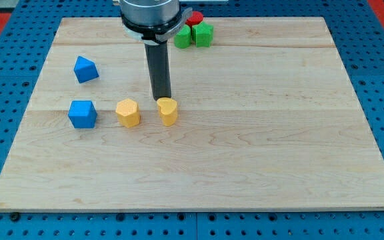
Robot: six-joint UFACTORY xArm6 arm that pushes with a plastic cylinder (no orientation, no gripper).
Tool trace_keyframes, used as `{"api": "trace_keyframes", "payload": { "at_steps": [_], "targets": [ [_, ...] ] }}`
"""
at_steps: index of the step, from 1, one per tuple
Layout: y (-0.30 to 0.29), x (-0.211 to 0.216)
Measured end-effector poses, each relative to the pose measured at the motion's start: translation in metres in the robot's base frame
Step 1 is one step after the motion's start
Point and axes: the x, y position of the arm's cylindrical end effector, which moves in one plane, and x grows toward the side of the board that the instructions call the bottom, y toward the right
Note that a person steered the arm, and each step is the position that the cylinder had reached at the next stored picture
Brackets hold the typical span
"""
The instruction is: Slide blue triangle above the yellow heart
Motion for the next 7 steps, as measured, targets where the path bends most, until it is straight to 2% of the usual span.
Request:
{"api": "trace_keyframes", "payload": {
  "at_steps": [1, 2, 3, 4, 5, 7],
  "targets": [
    [-0.009, -0.038],
    [-0.044, -0.086],
    [-0.092, -0.128],
    [-0.156, -0.144],
    [-0.197, -0.139],
    [-0.189, -0.092]
  ]
}}
